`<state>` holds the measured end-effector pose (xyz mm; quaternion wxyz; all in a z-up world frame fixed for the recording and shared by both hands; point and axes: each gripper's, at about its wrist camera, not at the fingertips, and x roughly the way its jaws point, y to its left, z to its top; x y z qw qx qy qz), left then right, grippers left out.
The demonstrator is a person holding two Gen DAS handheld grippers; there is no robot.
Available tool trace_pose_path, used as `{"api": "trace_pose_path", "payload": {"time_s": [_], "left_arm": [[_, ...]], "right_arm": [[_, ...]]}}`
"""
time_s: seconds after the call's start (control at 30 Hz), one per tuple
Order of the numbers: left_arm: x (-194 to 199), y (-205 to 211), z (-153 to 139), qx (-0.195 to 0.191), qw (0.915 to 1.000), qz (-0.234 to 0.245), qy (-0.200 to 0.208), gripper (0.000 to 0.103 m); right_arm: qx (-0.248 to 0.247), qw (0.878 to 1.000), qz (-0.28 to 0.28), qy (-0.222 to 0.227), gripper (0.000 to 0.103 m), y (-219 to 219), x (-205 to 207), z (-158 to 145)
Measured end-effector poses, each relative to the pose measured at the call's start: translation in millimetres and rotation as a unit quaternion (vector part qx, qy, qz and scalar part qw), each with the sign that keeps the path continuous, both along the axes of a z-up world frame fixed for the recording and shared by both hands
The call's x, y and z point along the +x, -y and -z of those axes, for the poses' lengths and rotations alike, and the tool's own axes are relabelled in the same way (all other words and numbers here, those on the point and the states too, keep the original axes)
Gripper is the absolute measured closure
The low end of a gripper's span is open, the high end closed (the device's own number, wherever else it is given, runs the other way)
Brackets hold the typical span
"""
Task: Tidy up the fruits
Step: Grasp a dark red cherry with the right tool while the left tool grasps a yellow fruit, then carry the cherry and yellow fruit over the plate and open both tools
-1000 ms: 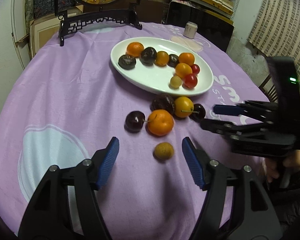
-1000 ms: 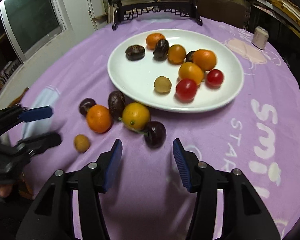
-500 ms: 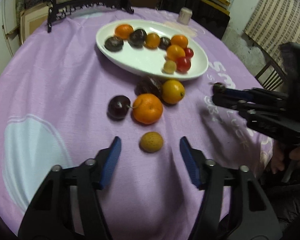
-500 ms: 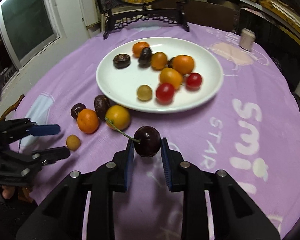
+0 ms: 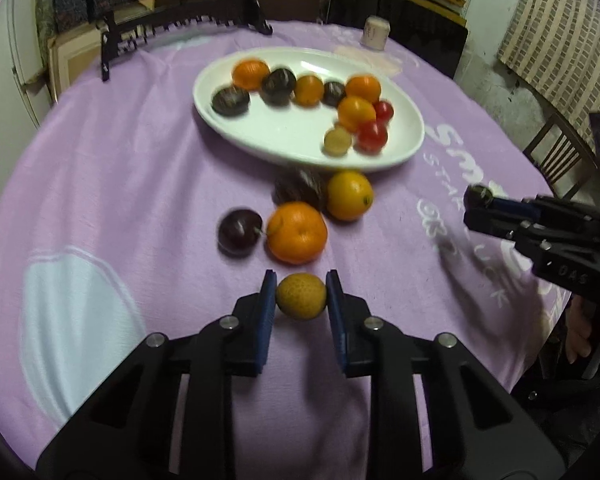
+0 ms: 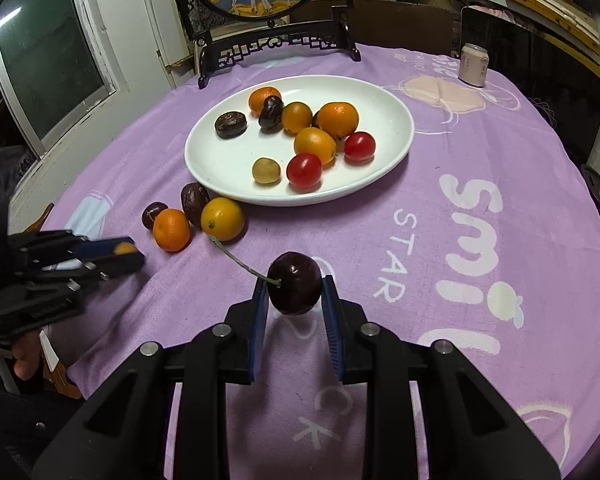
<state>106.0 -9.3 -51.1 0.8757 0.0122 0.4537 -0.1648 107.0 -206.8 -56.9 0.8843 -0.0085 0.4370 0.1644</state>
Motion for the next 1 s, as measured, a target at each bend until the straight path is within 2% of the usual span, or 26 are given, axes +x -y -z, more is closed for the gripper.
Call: {"api": "trace_pose_path", "payload": {"time_s": [0.27,0.47,0.6,0.73,0.87,1.0], "left_arm": [[-2,-7,-24,0.001,0.9994,-0.006,0.033,0.078],[8,-10,-33,0.003,0.9990,-0.009,0.044,0.078],[20,-6,-47,0.013,0.9977,-0.006,0.067,0.078],[53,-2,-64,0.015,0.9963,-0.012,0.083,0.078],[107,9,-70,0.018,0.9966,-0.034,0.073,0.078],[162,14,-60,0.003,0.9963,-0.074,0.044,0.077]], "right_arm": [[0.000,1.000,-0.001,0.000,0.076,-1,-1,0],[-0.002,1.000,-0.002,0.001,0.076,-4,1,-2],[-0.001,1.000,-0.013,0.008,0.076,-13,9,-10],[0.003,1.000,-0.021,0.021,0.076,-23,27,-24],[0.000,0.999,-0.028,0.032,0.076,-38,68,-41],[-0.016,0.999,-0.019,0.030,0.076,-53,115,-40]]}}
